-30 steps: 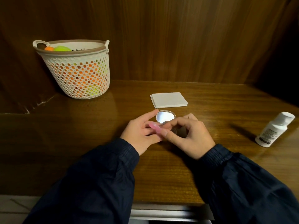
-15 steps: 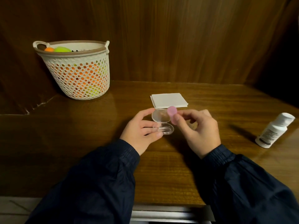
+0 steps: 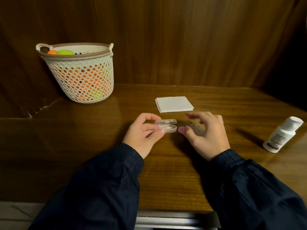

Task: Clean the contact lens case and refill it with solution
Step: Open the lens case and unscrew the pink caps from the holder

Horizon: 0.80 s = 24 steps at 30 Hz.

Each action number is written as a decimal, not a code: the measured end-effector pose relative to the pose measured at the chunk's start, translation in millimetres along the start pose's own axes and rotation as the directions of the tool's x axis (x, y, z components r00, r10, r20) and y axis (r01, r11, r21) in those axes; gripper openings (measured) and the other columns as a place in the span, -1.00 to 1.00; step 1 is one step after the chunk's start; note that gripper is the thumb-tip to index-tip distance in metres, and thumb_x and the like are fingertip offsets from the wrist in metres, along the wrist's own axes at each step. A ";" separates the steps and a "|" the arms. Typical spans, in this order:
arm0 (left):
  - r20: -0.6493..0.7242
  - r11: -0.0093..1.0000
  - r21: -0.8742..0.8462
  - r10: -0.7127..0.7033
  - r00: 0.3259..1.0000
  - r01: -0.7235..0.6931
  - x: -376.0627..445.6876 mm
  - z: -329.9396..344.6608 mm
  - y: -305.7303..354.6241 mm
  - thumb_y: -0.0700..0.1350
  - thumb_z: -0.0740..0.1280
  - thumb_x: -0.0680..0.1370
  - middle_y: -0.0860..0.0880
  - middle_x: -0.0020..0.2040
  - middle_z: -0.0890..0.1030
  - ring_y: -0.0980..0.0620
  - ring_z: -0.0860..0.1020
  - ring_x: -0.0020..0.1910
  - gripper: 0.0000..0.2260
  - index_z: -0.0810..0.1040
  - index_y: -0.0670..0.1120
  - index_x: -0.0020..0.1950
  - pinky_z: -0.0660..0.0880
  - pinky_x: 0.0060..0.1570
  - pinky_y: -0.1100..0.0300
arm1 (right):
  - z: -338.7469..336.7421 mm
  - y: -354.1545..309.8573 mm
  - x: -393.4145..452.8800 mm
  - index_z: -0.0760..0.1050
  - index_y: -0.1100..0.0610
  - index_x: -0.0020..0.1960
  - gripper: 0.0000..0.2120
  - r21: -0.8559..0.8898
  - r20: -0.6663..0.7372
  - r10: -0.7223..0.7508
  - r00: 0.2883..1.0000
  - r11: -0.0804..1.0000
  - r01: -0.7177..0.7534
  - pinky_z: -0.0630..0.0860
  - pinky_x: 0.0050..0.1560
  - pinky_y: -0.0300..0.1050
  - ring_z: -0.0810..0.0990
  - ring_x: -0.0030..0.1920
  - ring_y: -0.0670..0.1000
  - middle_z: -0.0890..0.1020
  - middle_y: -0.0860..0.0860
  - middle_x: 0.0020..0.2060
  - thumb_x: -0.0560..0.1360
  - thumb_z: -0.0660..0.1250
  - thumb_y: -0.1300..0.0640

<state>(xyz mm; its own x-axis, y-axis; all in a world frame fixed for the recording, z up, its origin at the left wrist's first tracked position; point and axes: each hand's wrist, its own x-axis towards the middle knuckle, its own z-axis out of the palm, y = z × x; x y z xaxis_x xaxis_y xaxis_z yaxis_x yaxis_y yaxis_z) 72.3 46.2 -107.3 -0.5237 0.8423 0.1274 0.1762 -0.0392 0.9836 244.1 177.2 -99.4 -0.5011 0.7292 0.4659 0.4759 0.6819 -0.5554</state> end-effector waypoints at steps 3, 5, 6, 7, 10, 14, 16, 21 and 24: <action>0.019 0.998 -0.060 -0.015 1.000 0.016 0.8 0.9 -1.4 -0.28 0.52 0.52 -0.09 0.14 0.74 0.00 0.73 0.14 -0.66 0.57 0.02 0.21 0.62 0.25 -0.11 | 0.5 -7.6 -7.5 0.55 0.00 0.40 -0.44 0.158 0.066 -0.242 0.968 0.960 0.230 0.35 0.14 -0.52 0.43 0.26 0.00 0.58 -0.07 0.27 0.43 0.58 0.17; 0.037 0.997 -0.069 -0.015 0.999 0.017 0.9 1.0 -2.6 -0.28 0.52 0.52 -0.07 0.11 0.75 -0.01 0.73 0.13 -0.68 0.59 0.01 0.19 0.62 0.25 -0.13 | 1.6 -9.9 -6.0 0.61 0.01 0.31 -0.53 0.095 0.088 -0.334 0.939 0.941 0.326 0.34 0.21 -0.41 0.50 0.25 0.03 0.64 -0.08 0.22 0.44 0.61 0.08; 0.045 0.998 -0.060 -0.013 0.999 0.016 1.0 1.2 -3.0 -0.28 0.52 0.52 -0.04 0.09 0.76 0.01 0.73 0.12 -0.69 0.59 0.01 0.18 0.63 0.23 -0.12 | 1.9 -10.5 -4.7 0.64 0.02 0.25 -0.61 0.064 0.078 -0.359 0.930 0.933 0.355 0.38 0.21 -0.26 0.55 0.22 0.04 0.67 -0.09 0.18 0.45 0.61 0.04; 0.053 0.999 -0.050 -0.012 0.999 0.015 0.9 1.3 -3.2 -0.27 0.52 0.52 -0.01 0.08 0.76 0.02 0.73 0.11 -0.70 0.60 0.00 0.17 0.64 0.22 -0.11 | 1.7 -10.6 -3.6 0.67 0.02 0.19 -0.67 0.049 0.062 -0.377 0.924 0.926 0.375 0.41 0.20 -0.17 0.57 0.18 0.03 0.69 -0.11 0.13 0.46 0.61 0.02; 0.062 0.999 -0.042 -0.014 0.998 0.016 0.5 1.9 -2.9 -0.26 0.53 0.52 -0.02 0.07 0.75 0.02 0.72 0.11 -0.73 0.62 -0.03 0.15 0.64 0.22 -0.12 | 1.6 -9.1 -3.8 0.71 0.00 0.08 -0.78 0.056 0.030 -0.392 0.919 0.919 0.390 0.40 0.14 -0.24 0.54 0.11 -0.05 0.71 -0.18 0.04 0.46 0.61 0.01; 0.056 0.999 -0.046 -0.013 0.998 0.015 -0.7 2.3 -2.2 -0.27 0.53 0.51 -0.01 0.07 0.75 0.03 0.72 0.10 -0.74 0.63 -0.02 0.14 0.65 0.21 -0.06 | 3.7 -7.1 -5.0 0.73 0.00 0.05 -0.79 0.060 -0.002 -0.394 0.919 0.918 0.393 0.37 0.12 -0.32 0.52 0.09 -0.08 0.72 -0.19 0.02 0.44 0.61 0.01; 0.053 0.999 -0.040 0.006 0.999 -0.004 -1.2 2.1 -1.9 -0.29 0.53 0.51 0.02 0.07 0.75 0.06 0.72 0.10 -0.73 0.64 -0.01 0.13 0.66 0.18 0.04 | 2.9 -7.7 -4.8 0.74 0.02 0.04 -0.79 0.075 -0.019 -0.404 0.914 0.911 0.405 0.40 0.13 -0.31 0.55 0.08 -0.07 0.72 -0.18 0.01 0.43 0.62 0.02; 0.057 0.998 -0.030 0.049 0.997 -0.047 -3.1 1.2 1.1 -0.31 0.52 0.51 0.07 0.06 0.75 0.10 0.72 0.10 -0.72 0.66 -0.01 0.12 0.65 0.08 0.22 | 3.5 -8.3 -5.7 0.75 0.03 -0.01 -0.80 0.111 -0.086 -0.418 0.904 0.898 0.425 0.38 0.10 -0.38 0.59 0.04 -0.03 0.72 -0.17 -0.01 0.39 0.66 0.06; 0.042 0.998 -0.024 0.054 0.998 -0.053 -3.3 2.0 2.3 -0.31 0.53 0.50 0.08 0.03 0.76 0.11 0.72 0.07 -0.73 0.67 -0.01 0.10 0.65 0.05 0.23 | 3.1 -6.5 -4.8 0.75 -0.01 0.03 -0.79 0.091 -0.080 -0.422 0.903 0.899 0.428 0.44 0.09 -0.22 0.59 0.05 -0.03 0.72 -0.19 0.03 0.42 0.64 0.03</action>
<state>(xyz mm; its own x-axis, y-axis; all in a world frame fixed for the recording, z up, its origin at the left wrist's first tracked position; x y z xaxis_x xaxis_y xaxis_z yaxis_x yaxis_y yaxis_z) 76.1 44.5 -105.7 -0.4782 0.8606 0.1753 0.1835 -0.0973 0.9782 241.2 169.1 -100.2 -0.5953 0.3753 0.7104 0.1473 0.9202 -0.3628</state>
